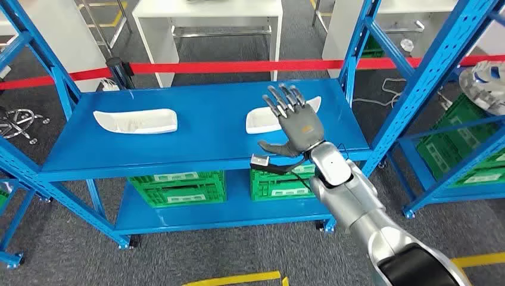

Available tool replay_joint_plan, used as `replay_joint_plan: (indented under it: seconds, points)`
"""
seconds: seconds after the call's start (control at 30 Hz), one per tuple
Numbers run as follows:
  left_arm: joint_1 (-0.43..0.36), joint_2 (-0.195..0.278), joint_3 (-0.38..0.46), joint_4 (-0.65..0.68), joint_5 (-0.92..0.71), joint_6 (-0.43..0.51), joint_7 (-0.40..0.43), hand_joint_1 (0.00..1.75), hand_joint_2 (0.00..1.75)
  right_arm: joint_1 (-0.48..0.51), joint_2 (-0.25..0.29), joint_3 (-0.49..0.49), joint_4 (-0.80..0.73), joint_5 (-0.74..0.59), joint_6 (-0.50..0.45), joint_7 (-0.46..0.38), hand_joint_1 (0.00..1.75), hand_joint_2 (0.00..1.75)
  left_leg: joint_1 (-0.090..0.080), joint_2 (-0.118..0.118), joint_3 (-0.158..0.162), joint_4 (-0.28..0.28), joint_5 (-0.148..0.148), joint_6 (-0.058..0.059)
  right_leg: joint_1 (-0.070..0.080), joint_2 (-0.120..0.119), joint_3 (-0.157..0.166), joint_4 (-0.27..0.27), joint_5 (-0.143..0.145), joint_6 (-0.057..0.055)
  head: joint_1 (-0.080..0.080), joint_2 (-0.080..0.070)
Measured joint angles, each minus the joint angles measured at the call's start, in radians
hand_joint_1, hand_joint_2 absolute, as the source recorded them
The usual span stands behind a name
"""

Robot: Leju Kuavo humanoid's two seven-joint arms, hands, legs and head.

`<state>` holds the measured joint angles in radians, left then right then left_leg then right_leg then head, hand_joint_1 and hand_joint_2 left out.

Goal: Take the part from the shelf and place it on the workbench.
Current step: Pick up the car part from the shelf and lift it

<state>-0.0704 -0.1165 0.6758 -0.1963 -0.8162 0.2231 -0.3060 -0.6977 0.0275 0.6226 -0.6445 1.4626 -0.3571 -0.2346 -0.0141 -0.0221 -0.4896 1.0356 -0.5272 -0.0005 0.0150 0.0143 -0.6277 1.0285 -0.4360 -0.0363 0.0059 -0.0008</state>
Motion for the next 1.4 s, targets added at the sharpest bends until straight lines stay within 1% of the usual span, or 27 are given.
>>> replay_joint_plan:
  seconds: [0.07,0.1,0.13,0.2,0.23,0.27,0.3,0.33,0.37,0.4,0.43,0.47,0.5,0.53,0.57,0.63,0.67,0.77,0.83,0.87,0.97,1.0,1.03,1.1,1.23,1.33,1.4]
  points:
    - [0.000,0.001,0.003,0.000,0.002,0.009,0.002,0.00,0.00,-0.006,0.002,0.000,0.002,-0.019,0.006,-0.012,0.00,0.00,-0.001,0.002,-0.008,0.012,-0.004,-0.006,-0.005,0.000,0.010,-0.005,0.000,-0.005,0.000,0.000]
    - [-0.001,0.000,0.005,0.000,0.005,0.019,0.006,0.00,0.00,-0.010,0.004,0.000,0.005,-0.036,0.013,-0.024,0.00,0.00,0.000,0.004,-0.022,0.037,-0.009,-0.012,-0.008,0.000,0.017,-0.008,-0.002,-0.009,-0.002,0.000]
    - [-0.002,-0.001,0.007,0.000,0.007,0.029,0.013,0.00,0.00,-0.013,0.005,0.000,0.009,-0.051,0.023,-0.035,0.00,0.00,0.002,0.007,-0.048,0.078,-0.023,-0.019,-0.011,0.000,0.023,-0.011,-0.004,-0.013,-0.004,0.000]
    - [-0.004,-0.004,0.013,0.000,0.010,0.049,0.031,0.00,0.00,-0.011,0.005,0.000,0.018,-0.072,0.038,-0.050,0.00,0.00,0.009,0.011,-0.122,0.189,-0.068,-0.032,-0.014,0.000,0.027,-0.012,-0.011,-0.015,-0.008,0.000]
    - [-0.003,-0.004,0.017,0.000,0.011,0.058,0.040,0.00,0.00,-0.008,0.005,0.000,0.023,-0.078,0.043,-0.055,0.00,0.00,0.013,0.012,-0.158,0.233,-0.087,-0.037,-0.015,0.001,0.029,-0.012,-0.016,-0.015,-0.007,0.000]
    - [-0.002,-0.004,0.021,0.000,0.013,0.065,0.049,0.00,0.00,-0.005,0.005,0.000,0.028,-0.083,0.046,-0.057,0.00,0.00,0.017,0.013,-0.182,0.249,-0.087,-0.041,-0.017,0.002,0.032,-0.011,-0.021,-0.013,-0.007,0.000]
    - [0.000,-0.004,0.025,0.000,0.015,0.070,0.056,0.00,0.00,-0.003,0.005,0.000,0.032,-0.087,0.048,-0.058,0.00,0.00,0.020,0.014,-0.190,0.232,-0.066,-0.043,-0.019,0.003,0.038,-0.010,-0.027,-0.010,-0.007,0.000]
    - [0.001,-0.004,0.029,0.000,0.017,0.074,0.063,0.00,0.00,-0.001,0.005,0.000,0.036,-0.091,0.051,-0.060,0.00,0.00,0.022,0.015,-0.182,0.181,-0.020,-0.046,-0.022,0.003,0.046,-0.009,-0.033,-0.006,-0.007,0.000]
    - [0.001,-0.004,0.032,0.000,0.018,0.076,0.069,0.00,0.00,-0.001,0.006,0.000,0.039,-0.096,0.054,-0.061,0.00,0.00,0.025,0.016,-0.163,0.112,0.032,-0.049,-0.024,0.003,0.053,-0.009,-0.041,-0.001,-0.008,0.000]
    - [0.001,-0.005,0.034,0.000,0.017,0.077,0.073,0.00,0.00,-0.001,0.006,0.000,0.042,-0.102,0.058,-0.063,0.00,0.00,0.025,0.017,-0.146,0.051,0.059,-0.049,-0.026,0.003,0.060,-0.007,-0.047,0.004,-0.008,0.000]
    - [0.000,-0.006,0.037,0.001,0.015,0.077,0.077,0.00,0.00,-0.002,0.006,0.000,0.045,-0.110,0.065,-0.066,0.00,0.00,0.024,0.018,-0.131,0.009,0.074,-0.045,-0.026,0.003,0.062,-0.006,-0.052,0.010,-0.009,0.000]
    - [-0.001,-0.008,0.039,0.001,0.012,0.079,0.078,0.00,0.00,-0.001,0.007,0.000,0.048,-0.121,0.074,-0.072,0.00,0.00,0.022,0.019,-0.125,-0.009,0.076,-0.039,-0.025,0.003,0.063,-0.005,-0.056,0.016,-0.010,0.000]
    - [-0.001,-0.010,0.041,0.002,0.008,0.080,0.080,0.00,0.00,0.000,0.007,0.000,0.050,-0.136,0.087,-0.085,0.00,0.00,0.022,0.020,-0.122,-0.012,0.072,-0.031,-0.022,0.003,0.063,-0.004,-0.059,0.020,-0.010,0.000]
    - [-0.001,-0.012,0.042,0.002,0.004,0.081,0.081,0.00,0.00,0.003,0.006,-0.002,0.052,-0.156,0.102,-0.103,0.00,0.00,0.022,0.020,-0.120,-0.012,0.081,-0.026,-0.020,0.002,0.063,-0.005,-0.059,0.017,-0.010,0.000]
    - [-0.001,-0.014,0.042,0.002,0.001,0.082,0.081,0.00,0.00,0.007,0.005,-0.004,0.055,-0.178,0.118,-0.124,0.00,0.00,0.024,0.019,-0.120,-0.013,0.089,-0.025,-0.018,0.002,0.065,-0.006,-0.059,0.010,-0.009,0.000]
    - [-0.002,-0.017,0.042,0.002,-0.003,0.082,0.082,0.00,0.00,0.016,0.003,-0.012,0.060,-0.214,0.140,-0.157,0.00,0.00,0.024,0.017,-0.119,-0.016,0.088,-0.023,-0.016,0.001,0.069,-0.012,-0.057,-0.007,-0.009,0.000]
    - [-0.002,-0.017,0.043,0.002,-0.003,0.083,0.082,0.00,0.00,0.021,0.002,-0.014,0.063,-0.223,0.143,-0.166,0.00,0.00,0.023,0.016,-0.119,-0.016,0.087,-0.021,-0.015,0.000,0.072,-0.016,-0.058,-0.009,-0.009,0.000]
    - [-0.002,-0.019,0.043,0.002,-0.004,0.083,0.082,0.00,0.00,0.029,-0.001,-0.021,0.070,-0.232,0.145,-0.174,0.00,0.00,0.023,0.015,-0.116,-0.017,0.081,-0.013,-0.015,0.000,0.080,-0.027,-0.058,-0.008,-0.009,0.000]
    - [-0.002,-0.021,0.044,0.002,-0.004,0.083,0.082,0.00,0.00,0.031,-0.002,-0.024,0.073,-0.233,0.147,-0.175,0.00,0.00,0.022,0.016,-0.115,-0.017,0.080,-0.010,-0.015,0.000,0.082,-0.031,-0.059,-0.005,-0.009,0.000]
    - [-0.003,-0.021,0.044,0.002,-0.004,0.083,0.082,0.00,0.00,0.031,-0.002,-0.025,0.075,-0.233,0.148,-0.175,0.00,0.00,0.022,0.016,-0.115,-0.017,0.079,-0.009,-0.015,0.000,0.083,-0.032,-0.058,0.000,-0.009,0.000]
    - [-0.003,-0.021,0.045,0.002,-0.004,0.083,0.082,0.00,0.00,0.033,-0.003,-0.027,0.078,-0.234,0.151,-0.177,0.00,0.00,0.020,0.017,-0.115,-0.016,0.078,-0.007,-0.018,0.000,0.085,-0.036,-0.058,0.025,-0.009,0.000]
    - [-0.002,-0.021,0.045,0.002,-0.004,0.083,0.082,0.00,0.00,0.034,-0.003,-0.028,0.079,-0.234,0.151,-0.178,0.00,0.00,0.020,0.017,-0.115,-0.016,0.078,-0.006,-0.019,0.000,0.085,-0.037,-0.058,0.031,-0.009,0.000]
    - [-0.002,-0.021,0.046,0.002,-0.004,0.083,0.082,0.00,0.00,0.034,-0.003,-0.028,0.080,-0.234,0.151,-0.178,0.00,0.00,0.020,0.017,-0.115,-0.016,0.078,-0.006,-0.019,0.000,0.085,-0.037,-0.058,0.035,-0.009,0.000]
    - [-0.002,-0.021,0.046,0.002,-0.004,0.083,0.081,0.00,0.00,0.035,-0.004,-0.029,0.083,-0.241,0.163,-0.183,0.00,0.00,0.020,0.017,-0.114,-0.016,0.078,-0.006,-0.019,0.000,0.085,-0.037,-0.059,0.038,-0.009,0.000]
    - [-0.003,-0.021,0.047,0.002,-0.009,0.084,0.079,0.00,0.00,0.034,-0.009,-0.029,0.106,-0.269,0.215,-0.200,0.00,0.00,0.020,0.017,-0.112,-0.019,0.078,-0.007,-0.019,0.000,0.085,-0.036,-0.059,0.038,-0.009,0.000]
    - [-0.003,-0.021,0.047,0.002,-0.011,0.084,0.079,0.00,0.00,0.030,-0.015,-0.030,0.138,-0.278,0.256,-0.185,0.00,0.00,0.020,0.017,-0.111,-0.020,0.078,-0.007,-0.019,0.000,0.085,-0.035,-0.060,0.038,-0.009,0.000]
    - [-0.003,-0.021,0.048,0.002,-0.013,0.084,0.078,0.00,0.00,0.024,-0.021,-0.030,0.160,-0.279,0.280,-0.169,0.00,0.87,0.020,0.017,-0.110,-0.021,0.078,-0.007,-0.019,0.000,0.085,-0.035,-0.060,0.038,-0.009,0.000]
